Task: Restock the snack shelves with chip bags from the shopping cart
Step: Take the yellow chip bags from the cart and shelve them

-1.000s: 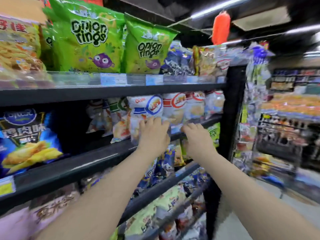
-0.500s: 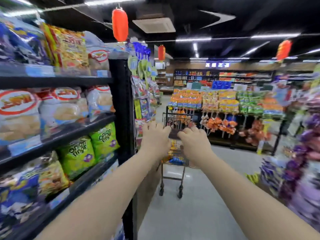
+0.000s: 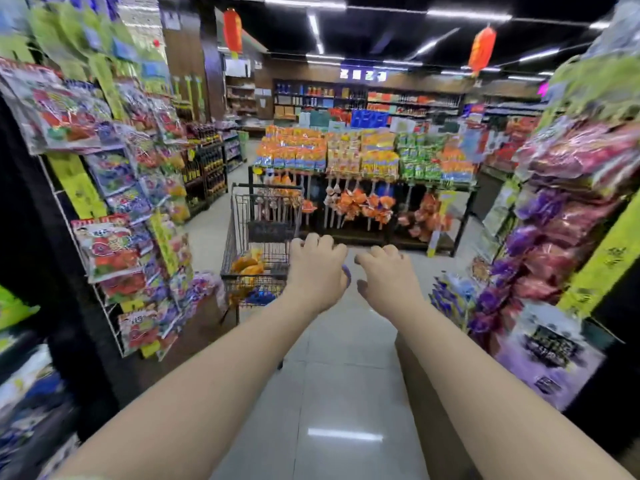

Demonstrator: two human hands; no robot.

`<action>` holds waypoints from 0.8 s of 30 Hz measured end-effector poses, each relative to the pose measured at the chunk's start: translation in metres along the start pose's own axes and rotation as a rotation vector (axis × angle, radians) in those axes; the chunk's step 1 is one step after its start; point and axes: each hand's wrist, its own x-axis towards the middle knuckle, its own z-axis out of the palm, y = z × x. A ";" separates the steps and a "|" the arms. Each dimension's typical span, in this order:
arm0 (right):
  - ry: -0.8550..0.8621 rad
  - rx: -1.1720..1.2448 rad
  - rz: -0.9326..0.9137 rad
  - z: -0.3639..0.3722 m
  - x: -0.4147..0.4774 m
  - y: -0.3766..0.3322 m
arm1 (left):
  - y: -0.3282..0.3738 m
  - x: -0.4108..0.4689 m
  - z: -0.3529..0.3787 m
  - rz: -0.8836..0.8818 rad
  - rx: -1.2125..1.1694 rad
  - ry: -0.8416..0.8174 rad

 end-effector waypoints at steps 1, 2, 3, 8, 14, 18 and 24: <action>-0.018 0.001 0.005 0.015 0.009 0.008 | 0.002 0.011 0.017 0.007 -0.017 -0.006; -0.032 -0.006 0.006 0.030 0.019 0.015 | 0.003 0.024 0.033 0.008 -0.043 -0.015; -0.048 -0.017 0.010 0.046 0.028 0.021 | 0.003 0.037 0.050 0.008 -0.069 -0.029; -0.102 -0.030 0.063 0.120 0.094 0.047 | -0.009 0.109 0.131 0.036 -0.105 -0.088; -0.126 -0.033 0.100 0.193 0.207 0.066 | -0.049 0.209 0.219 0.056 -0.123 -0.106; -0.163 -0.006 0.092 0.247 0.266 0.072 | -0.073 0.261 0.281 0.058 -0.136 -0.162; -0.214 0.083 0.111 0.336 0.330 0.076 | -0.094 0.314 0.371 0.001 -0.169 -0.312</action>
